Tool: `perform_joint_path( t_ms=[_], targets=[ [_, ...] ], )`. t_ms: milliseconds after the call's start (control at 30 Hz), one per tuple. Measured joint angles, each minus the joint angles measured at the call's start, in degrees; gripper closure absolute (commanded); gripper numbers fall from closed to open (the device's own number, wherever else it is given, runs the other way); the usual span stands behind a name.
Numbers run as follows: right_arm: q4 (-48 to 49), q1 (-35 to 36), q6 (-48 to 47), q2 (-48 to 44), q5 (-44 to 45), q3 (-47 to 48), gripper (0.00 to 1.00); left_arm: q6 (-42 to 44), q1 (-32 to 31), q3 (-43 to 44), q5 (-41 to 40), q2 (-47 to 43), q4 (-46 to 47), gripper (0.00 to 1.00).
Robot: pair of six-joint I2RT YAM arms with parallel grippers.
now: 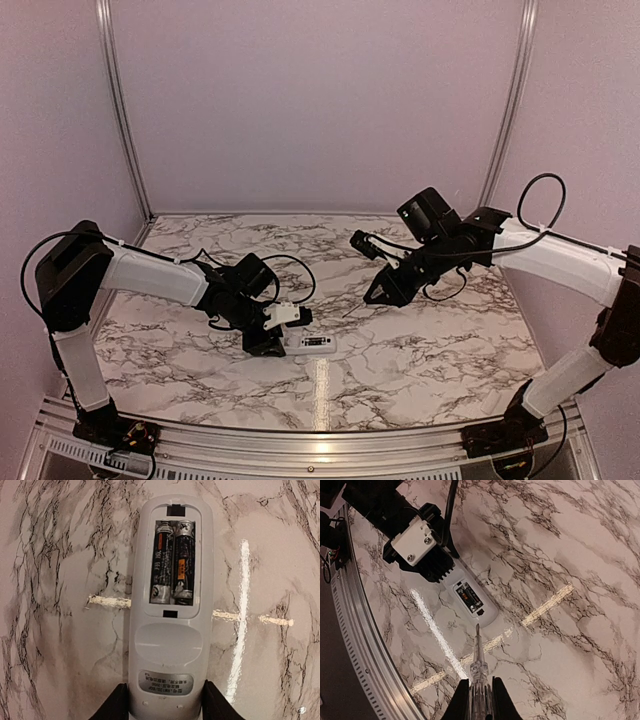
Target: Unload the batteries from the remote control
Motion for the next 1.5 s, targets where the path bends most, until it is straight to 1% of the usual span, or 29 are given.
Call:
perform_joint_path(
  t_ms=[200,300,433,533,833,933,1033,1167,1500],
  targets=[
    [0.04,0.00,0.17,-1.73,-0.09,-1.27,1.00,-2.03,-0.70,-0.09,-0.17,-0.24,-0.24,0.73],
    [0.20,0.00,0.17,-2.32,-0.44,-1.84,1.00,-3.26,-2.05,-1.07,-1.38,-1.20,-0.13,0.74],
    [0.66,0.26,0.15,-2.54,-0.76,-3.06,1.00,-5.57,-4.85,-2.34,-2.03,-2.69,-0.17,0.77],
    [1.07,0.61,0.15,-2.97,-1.55,-4.59,1.00,-7.04,-6.54,-2.40,-2.45,-3.30,-0.07,0.81],
    [2.93,1.73,-0.48,-4.37,-2.32,-8.76,1.00,-9.77,-11.02,-2.43,-8.17,-4.02,1.11,0.84],
    [3.13,2.60,-0.90,-4.28,-2.27,-9.11,1.00,-9.79,-11.54,-2.54,-9.62,-4.02,1.25,0.85],
    [3.54,3.54,-1.64,-3.67,-2.01,-9.11,1.00,-9.75,-11.58,-2.60,-10.91,-4.02,1.27,0.88],
    [3.54,4.02,-2.19,-1.66,-1.16,-9.11,1.00,-9.70,-11.56,-2.60,-11.89,-4.02,1.25,0.90],
    [3.41,4.07,-4.26,1.36,0.72,-8.87,1.00,-9.64,-11.58,-2.16,-12.07,-2.89,1.11,0.93]
  ],
)
